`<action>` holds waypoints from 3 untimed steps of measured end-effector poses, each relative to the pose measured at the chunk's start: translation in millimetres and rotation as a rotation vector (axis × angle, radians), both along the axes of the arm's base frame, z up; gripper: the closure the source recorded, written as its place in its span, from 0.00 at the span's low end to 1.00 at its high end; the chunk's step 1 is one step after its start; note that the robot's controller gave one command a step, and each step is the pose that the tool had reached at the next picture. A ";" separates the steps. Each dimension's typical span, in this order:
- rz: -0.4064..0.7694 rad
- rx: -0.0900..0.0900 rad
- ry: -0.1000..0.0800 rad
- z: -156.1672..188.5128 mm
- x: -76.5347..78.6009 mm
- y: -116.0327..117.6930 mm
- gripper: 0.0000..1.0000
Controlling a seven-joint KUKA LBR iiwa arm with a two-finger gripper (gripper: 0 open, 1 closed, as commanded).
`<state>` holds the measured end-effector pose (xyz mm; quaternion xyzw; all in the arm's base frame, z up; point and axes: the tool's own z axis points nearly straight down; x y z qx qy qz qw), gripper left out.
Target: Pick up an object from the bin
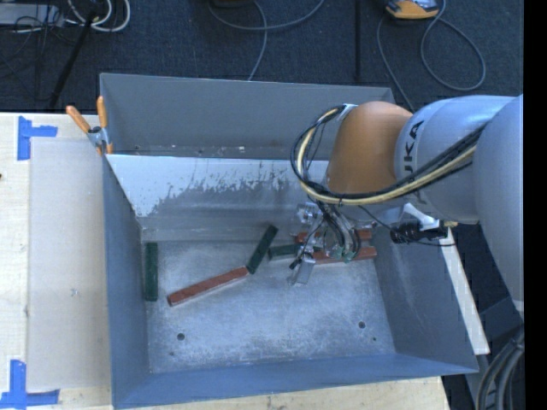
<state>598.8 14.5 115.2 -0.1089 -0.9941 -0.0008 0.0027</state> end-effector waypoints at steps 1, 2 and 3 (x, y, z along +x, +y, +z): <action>0.000 -0.003 -0.002 -48.5 18.6 -5.8 0.00; 0.003 -0.003 -0.007 -44.6 20.1 -5.6 1.00; 0.074 -0.003 -0.014 125.7 7.0 -13.4 1.00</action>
Offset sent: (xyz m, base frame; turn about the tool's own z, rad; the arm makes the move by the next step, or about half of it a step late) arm 0.0192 -0.0063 -0.0452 0.0002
